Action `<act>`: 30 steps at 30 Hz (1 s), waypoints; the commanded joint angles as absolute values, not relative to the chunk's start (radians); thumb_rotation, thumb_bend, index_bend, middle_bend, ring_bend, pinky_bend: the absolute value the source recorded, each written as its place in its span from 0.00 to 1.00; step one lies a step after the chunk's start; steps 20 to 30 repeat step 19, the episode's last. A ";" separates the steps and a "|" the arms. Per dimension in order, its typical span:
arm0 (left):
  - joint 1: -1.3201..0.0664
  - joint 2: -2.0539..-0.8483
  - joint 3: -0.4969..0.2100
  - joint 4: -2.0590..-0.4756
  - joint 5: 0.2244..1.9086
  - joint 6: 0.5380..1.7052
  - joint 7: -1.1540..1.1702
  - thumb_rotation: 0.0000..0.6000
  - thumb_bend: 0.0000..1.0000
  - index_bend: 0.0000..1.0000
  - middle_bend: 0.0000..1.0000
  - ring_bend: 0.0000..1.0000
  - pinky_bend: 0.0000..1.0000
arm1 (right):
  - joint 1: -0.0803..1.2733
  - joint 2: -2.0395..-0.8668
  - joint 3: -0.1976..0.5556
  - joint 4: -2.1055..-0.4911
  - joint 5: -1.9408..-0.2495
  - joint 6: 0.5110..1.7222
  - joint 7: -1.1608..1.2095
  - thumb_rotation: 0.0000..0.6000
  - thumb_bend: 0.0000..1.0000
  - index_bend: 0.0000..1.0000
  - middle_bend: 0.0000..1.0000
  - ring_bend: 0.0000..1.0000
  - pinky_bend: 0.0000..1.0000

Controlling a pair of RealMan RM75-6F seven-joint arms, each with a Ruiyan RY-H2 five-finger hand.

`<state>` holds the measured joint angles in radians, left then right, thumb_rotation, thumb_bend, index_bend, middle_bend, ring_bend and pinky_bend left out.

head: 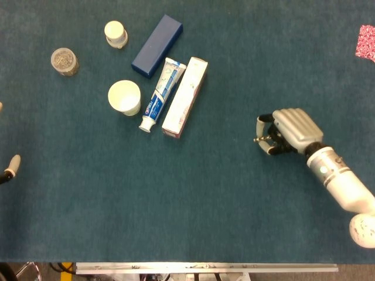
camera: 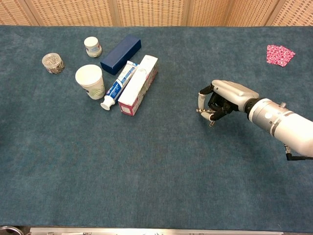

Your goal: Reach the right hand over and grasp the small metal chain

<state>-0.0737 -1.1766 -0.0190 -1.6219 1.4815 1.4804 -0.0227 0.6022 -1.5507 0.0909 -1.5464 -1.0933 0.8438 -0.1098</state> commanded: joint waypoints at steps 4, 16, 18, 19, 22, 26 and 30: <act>-0.058 -1.168 -0.016 -1.628 1.484 1.501 -0.025 1.00 0.29 0.00 0.07 0.03 0.11 | 0.588 -1.555 0.068 -1.541 -1.183 0.821 -0.024 1.00 0.35 0.69 0.97 1.00 1.00; -0.049 -1.166 -0.014 -1.630 1.488 1.505 -0.026 1.00 0.29 0.00 0.07 0.03 0.11 | 0.582 -1.548 0.064 -1.544 -1.212 0.825 0.017 1.00 0.35 0.69 0.97 1.00 1.00; -0.050 -1.167 -0.014 -1.630 1.489 1.503 -0.025 1.00 0.29 0.00 0.07 0.03 0.11 | 0.582 -1.548 0.064 -1.542 -1.212 0.824 0.016 1.00 0.35 0.69 0.97 1.00 1.00; -0.050 -1.168 -0.014 -1.630 1.490 1.502 -0.024 1.00 0.29 0.00 0.07 0.03 0.11 | 0.582 -1.549 0.063 -1.540 -1.209 0.822 0.016 1.00 0.35 0.69 0.97 1.00 1.00; -0.050 -1.168 -0.014 -1.630 1.490 1.502 -0.024 1.00 0.29 0.00 0.07 0.03 0.11 | 0.582 -1.549 0.063 -1.540 -1.209 0.822 0.016 1.00 0.35 0.69 0.97 1.00 1.00; -0.050 -1.168 -0.014 -1.630 1.490 1.502 -0.024 1.00 0.29 0.00 0.07 0.03 0.11 | 0.582 -1.549 0.063 -1.540 -1.209 0.822 0.016 1.00 0.35 0.69 0.97 1.00 1.00; -0.050 -1.168 -0.014 -1.630 1.490 1.502 -0.024 1.00 0.29 0.00 0.07 0.03 0.11 | 0.582 -1.549 0.063 -1.540 -1.209 0.822 0.016 1.00 0.35 0.69 0.97 1.00 1.00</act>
